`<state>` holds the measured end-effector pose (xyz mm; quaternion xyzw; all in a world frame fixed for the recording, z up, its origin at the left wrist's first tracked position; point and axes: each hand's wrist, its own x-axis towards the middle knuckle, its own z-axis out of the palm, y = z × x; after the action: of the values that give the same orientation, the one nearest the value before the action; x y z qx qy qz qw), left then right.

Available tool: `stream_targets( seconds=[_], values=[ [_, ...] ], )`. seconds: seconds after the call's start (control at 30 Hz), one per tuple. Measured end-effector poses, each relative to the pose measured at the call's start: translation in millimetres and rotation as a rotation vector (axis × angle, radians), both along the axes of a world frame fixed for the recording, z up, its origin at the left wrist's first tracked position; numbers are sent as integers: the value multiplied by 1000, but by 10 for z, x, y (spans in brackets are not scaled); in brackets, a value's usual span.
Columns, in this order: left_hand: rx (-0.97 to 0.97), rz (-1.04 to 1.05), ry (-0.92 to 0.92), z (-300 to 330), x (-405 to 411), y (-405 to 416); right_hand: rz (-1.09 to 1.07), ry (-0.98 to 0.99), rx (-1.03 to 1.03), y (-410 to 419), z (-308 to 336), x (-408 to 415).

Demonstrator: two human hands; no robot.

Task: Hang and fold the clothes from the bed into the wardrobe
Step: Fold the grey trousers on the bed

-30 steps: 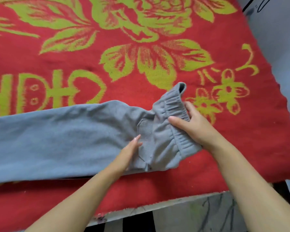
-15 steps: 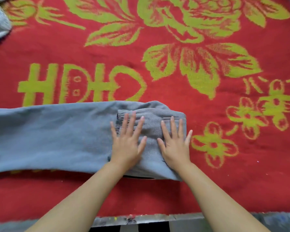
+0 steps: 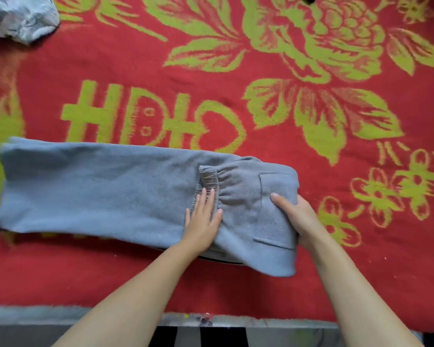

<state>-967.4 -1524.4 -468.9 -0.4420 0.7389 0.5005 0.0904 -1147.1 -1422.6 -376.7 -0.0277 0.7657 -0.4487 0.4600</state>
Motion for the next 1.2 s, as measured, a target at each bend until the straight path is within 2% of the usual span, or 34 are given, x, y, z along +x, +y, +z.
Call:
stream_targets(
  seconds=[0.1, 0.17, 0.23, 0.3, 0.4, 0.43, 0.47, 0.53, 0.57, 0.6, 0.67, 0.73, 0.8, 0.83, 0.9, 0.97, 1.03, 1.1, 1.2],
  values=[
    [517, 414, 327, 367, 36, -197, 157, -151, -229, -462, 515, 245],
    [808, 700, 352, 504, 299, -384, 245, -142, -260, -887, 736, 660],
    [903, 865, 262, 535, 627, -536, 287, -118, -290, -1230, 789, 1071],
    [902, 1036, 272, 516, 1063, -803, 330, -52, -312, -1557, 727, 1446],
    [793, 1273, 474, 530, 1738, -1320, 427, 366, -167, -1847, 365, 1736],
    [692, 1293, 475, 516, 1931, -1481, 457, 509, -94, -1878, 211, 1754],
    [513, 1247, 395, 458, 2145, -1659, 519, 607, -2, -1919, 21, 1811],
    [30, 994, 156, 376, 2338, -1848, 733, 722, 230, -1832, -301, 1824],
    [-172, 817, 104, 341, 2358, -1886, 824, 750, 310, -1792, -442, 1843],
    [-312, 646, 103, 297, 2306, -1896, 870, 769, 346, -1770, -563, 1862],
    [-408, 350, 25, 183, 2128, -1784, 836, 794, 339, -1749, -719, 1905],
    [-379, 169, -170, 8, 1977, -1578, 630, 762, 355, -1705, -777, 1899],
    [-395, 113, -299, -115, 1945, -1428, 282, 568, 364, -1591, -772, 1871],
    [-408, 102, -327, -138, 1954, -1409, 162, 448, 347, -1526, -757, 1860],
    [-365, 90, -308, -130, 1970, -1473, 60, 239, 280, -1463, -660, 1826],
    [-252, 99, -253, -91, 1974, -1543, 37, 96, 206, -1477, -502, 1758],
    [-88, 211, -127, 9, 1972, -1662, 96, 49, 94, -1621, -233, 1728],
    [116, 417, 41, 160, 2013, -1817, 149, 9, -70, -1870, 127, 1802],
    [525, 735, 320, 370, 2306, -2042, 279, -88, -277, -2340, 660, 2206]
  ],
)
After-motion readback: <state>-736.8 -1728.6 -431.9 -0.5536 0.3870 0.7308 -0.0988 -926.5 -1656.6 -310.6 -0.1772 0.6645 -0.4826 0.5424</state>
